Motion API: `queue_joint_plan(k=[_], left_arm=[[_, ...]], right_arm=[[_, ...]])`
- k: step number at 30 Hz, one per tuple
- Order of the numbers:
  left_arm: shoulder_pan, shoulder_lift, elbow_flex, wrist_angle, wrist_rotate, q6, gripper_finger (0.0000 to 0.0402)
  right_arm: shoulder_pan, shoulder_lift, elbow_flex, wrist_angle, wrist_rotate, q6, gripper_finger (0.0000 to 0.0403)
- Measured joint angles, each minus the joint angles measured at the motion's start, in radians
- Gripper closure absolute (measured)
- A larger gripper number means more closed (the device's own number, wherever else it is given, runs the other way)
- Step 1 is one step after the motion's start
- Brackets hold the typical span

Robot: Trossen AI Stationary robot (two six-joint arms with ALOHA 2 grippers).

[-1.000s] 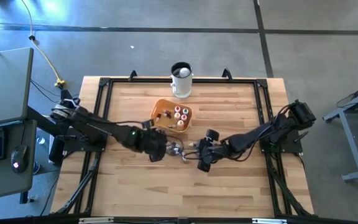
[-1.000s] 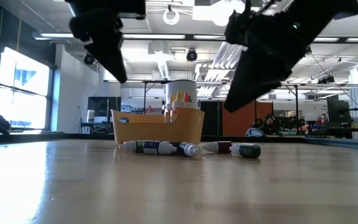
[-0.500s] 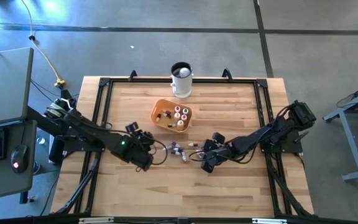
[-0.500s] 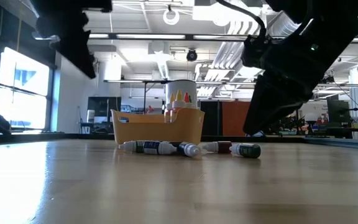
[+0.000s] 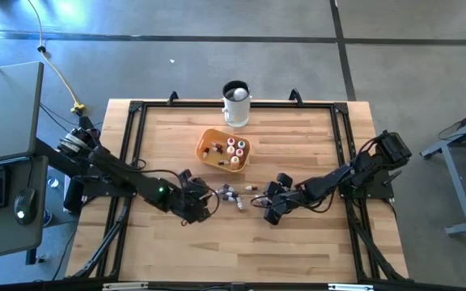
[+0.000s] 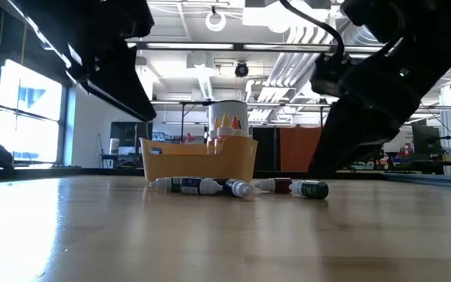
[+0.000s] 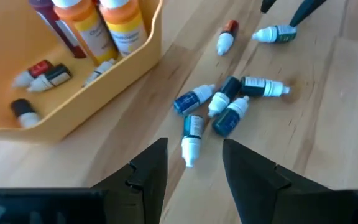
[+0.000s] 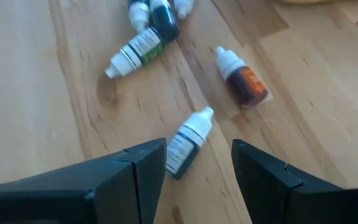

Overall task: Pick & Place food coloring
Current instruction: Put the small green food coloring bottle into the yellow bin

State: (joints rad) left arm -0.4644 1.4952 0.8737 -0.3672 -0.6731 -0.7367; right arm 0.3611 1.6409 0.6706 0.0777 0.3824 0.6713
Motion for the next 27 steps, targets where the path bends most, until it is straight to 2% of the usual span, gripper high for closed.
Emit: queue_joint_plan(k=[11, 13, 21, 27], left_arm=[[0.008, 0.041, -0.135, 0.329, -0.014, 0.001, 0.0250], [0.014, 0.059, -0.143, 0.327, -0.013, 0.017, 0.0250], [0.070, 0.189, -0.142, 0.498, 0.064, 0.272, 0.0250], [0.113, 0.235, -0.143, 0.524, 0.097, 0.288, 0.0250]], right_arm=[[0.000, 0.000, -0.001, 0.085, -0.002, -0.057, 0.0226], [0.000, 0.001, -0.001, 0.092, -0.004, -0.053, 0.0226], [0.015, 0.058, 0.001, 0.140, 0.001, -0.069, 0.0226], [0.014, 0.069, 0.001, 0.147, 0.003, -0.070, 0.0226]])
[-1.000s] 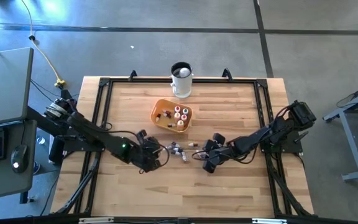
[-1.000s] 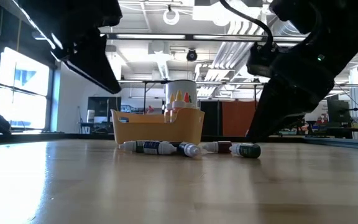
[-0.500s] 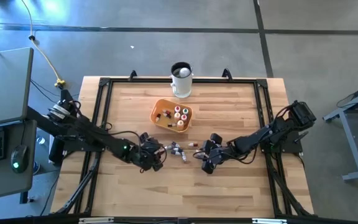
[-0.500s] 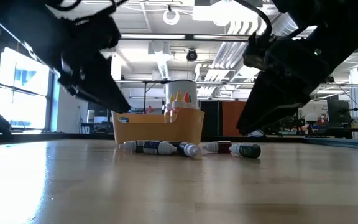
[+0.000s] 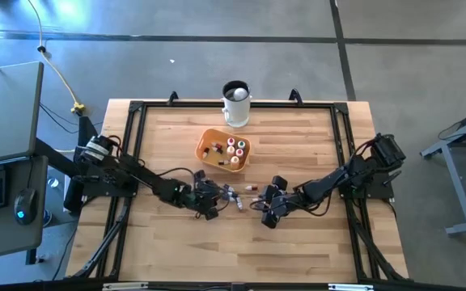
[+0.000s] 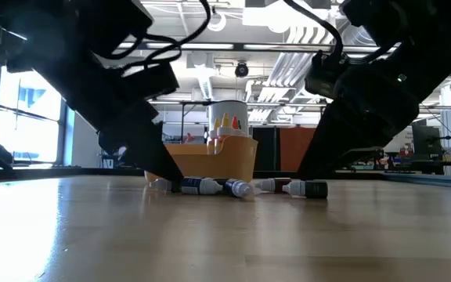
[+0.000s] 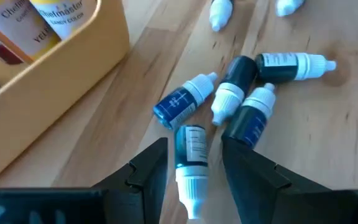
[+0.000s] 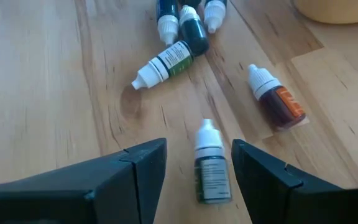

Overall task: Pick & Place food coloring
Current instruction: Put the small green food coloring bottle into the yellow bin

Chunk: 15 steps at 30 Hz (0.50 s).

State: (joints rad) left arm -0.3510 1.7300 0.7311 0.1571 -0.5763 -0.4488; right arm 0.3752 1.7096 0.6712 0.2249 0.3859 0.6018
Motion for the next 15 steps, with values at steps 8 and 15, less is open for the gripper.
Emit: queue_joint_plan(k=[8, 15], left_arm=[[0.025, 0.047, 0.003, 0.013, 0.043, -0.028, 0.0256], [0.023, 0.051, 0.004, 0.017, 0.041, -0.029, 0.0317]], right_arm=[[0.000, 0.000, 0.000, -0.001, 0.000, -0.005, 0.0226], [0.000, 0.001, 0.000, -0.001, -0.002, -0.026, 0.0226]])
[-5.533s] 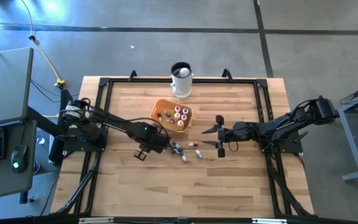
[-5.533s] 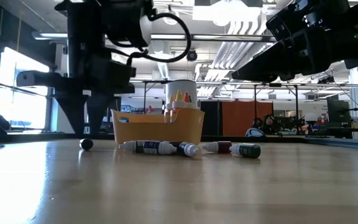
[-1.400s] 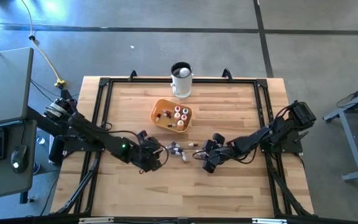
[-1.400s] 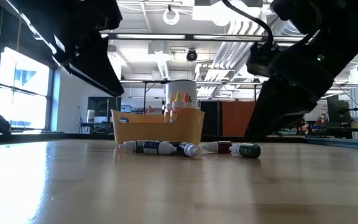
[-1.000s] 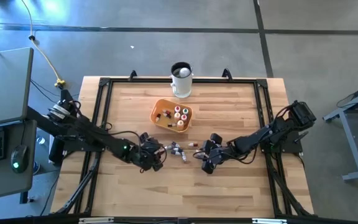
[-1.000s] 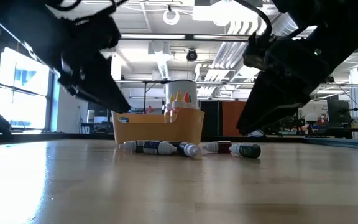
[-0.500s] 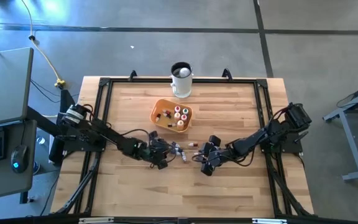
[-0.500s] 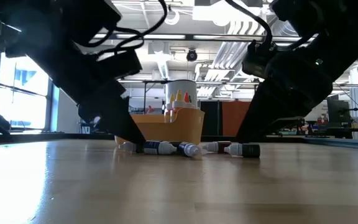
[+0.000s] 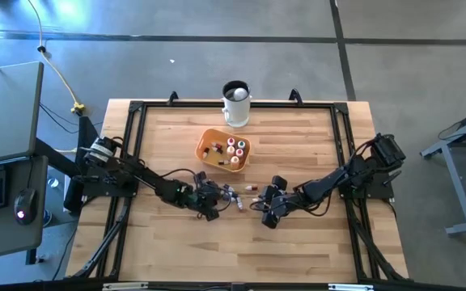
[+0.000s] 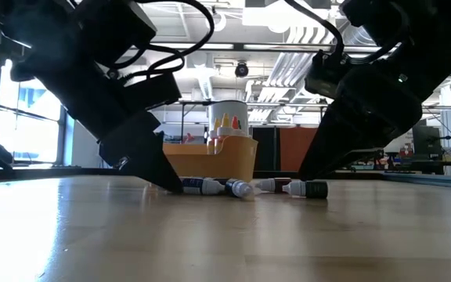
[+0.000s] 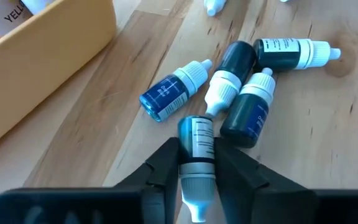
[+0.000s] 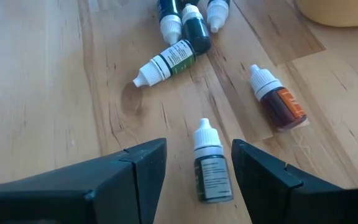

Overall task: Pick & Place food coloring
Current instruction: Put the small green food coloring bottle into the yellow bin

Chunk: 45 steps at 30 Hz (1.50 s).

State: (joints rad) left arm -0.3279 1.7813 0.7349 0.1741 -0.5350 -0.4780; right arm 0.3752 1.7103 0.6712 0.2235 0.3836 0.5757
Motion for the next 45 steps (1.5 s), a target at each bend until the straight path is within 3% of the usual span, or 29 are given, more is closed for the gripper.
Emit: queue_joint_plan(k=[4, 11, 18, 20, 22, 29, 35, 41, 45], left_arm=[[0.001, -0.014, -0.001, -0.017, -0.005, 0.001, 0.0336], [0.001, -0.105, -0.004, -0.040, -0.078, 0.057, 0.0318], [0.018, -0.221, 0.029, -0.142, -0.364, 0.237, 0.0315], [0.050, -0.235, 0.033, -0.163, -0.395, 0.306, 0.0315], [0.103, -0.240, 0.037, -0.168, -0.351, 0.347, 0.0315], [0.319, -0.227, 0.036, -0.173, 0.026, 0.326, 0.0314], [0.403, -0.226, 0.037, -0.185, 0.062, 0.316, 0.0314], [0.415, -0.224, 0.037, -0.184, 0.079, 0.324, 0.0311], [0.413, -0.224, 0.037, -0.184, 0.078, 0.324, 0.0285]], right_arm=[[0.000, 0.000, 0.000, 0.000, -0.001, 0.000, 0.0226], [0.000, 0.000, 0.000, 0.000, -0.012, 0.000, 0.0226], [0.000, 0.000, 0.001, 0.000, -0.012, 0.000, 0.0226], [0.000, 0.000, 0.001, -0.001, -0.013, 0.001, 0.0226], [0.000, 0.000, 0.001, 0.001, -0.021, 0.000, 0.0226], [-0.004, 0.000, 0.001, 0.007, -0.025, 0.000, 0.0226], [-0.004, 0.000, 0.001, 0.009, -0.020, 0.000, 0.0226], [-0.003, 0.000, 0.001, 0.009, -0.020, -0.062, 0.0226], [-0.003, 0.000, 0.001, 0.000, -0.056, -0.061, 0.0226]])
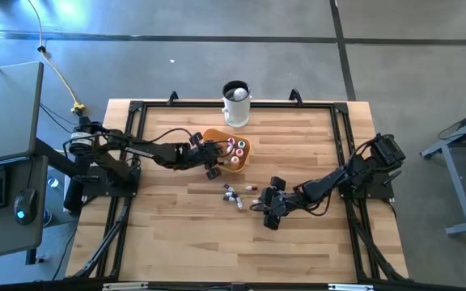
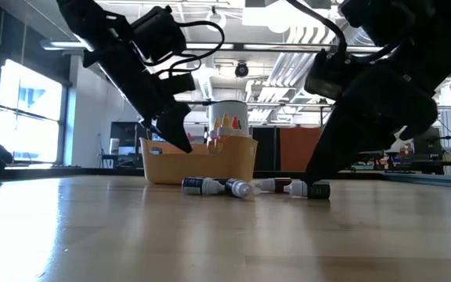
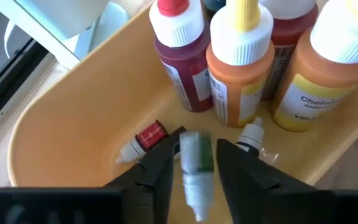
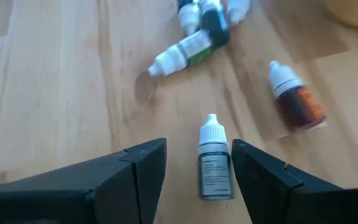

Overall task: Pick & Place food coloring
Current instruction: Put the small green food coloring bottle into the yellow bin, then put the small red food coloring bottle into the yellow bin

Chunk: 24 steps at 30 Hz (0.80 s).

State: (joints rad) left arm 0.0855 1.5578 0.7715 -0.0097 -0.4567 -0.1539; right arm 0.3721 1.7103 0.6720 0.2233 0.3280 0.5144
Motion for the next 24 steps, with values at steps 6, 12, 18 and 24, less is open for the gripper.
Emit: queue_joint_plan(k=[6, 12, 18, 24], left_arm=[[0.000, 0.000, 0.000, 0.009, -0.005, 0.000, 0.0227], [0.000, 0.000, 0.000, 0.010, -0.006, 0.000, 0.0209], [0.000, 0.001, 0.000, 0.012, -0.006, 0.000, 0.0208], [0.000, 0.001, 0.000, 0.013, -0.006, -0.002, 0.0208]], right_arm=[[0.018, 0.000, 0.000, -0.002, 0.017, -0.013, 0.0226], [0.040, 0.003, 0.000, -0.003, 0.062, -0.056, 0.0226], [0.042, 0.061, 0.000, 0.004, 0.080, -0.086, 0.0226], [0.040, 0.129, 0.005, 0.024, 0.114, -0.069, 0.0226]])
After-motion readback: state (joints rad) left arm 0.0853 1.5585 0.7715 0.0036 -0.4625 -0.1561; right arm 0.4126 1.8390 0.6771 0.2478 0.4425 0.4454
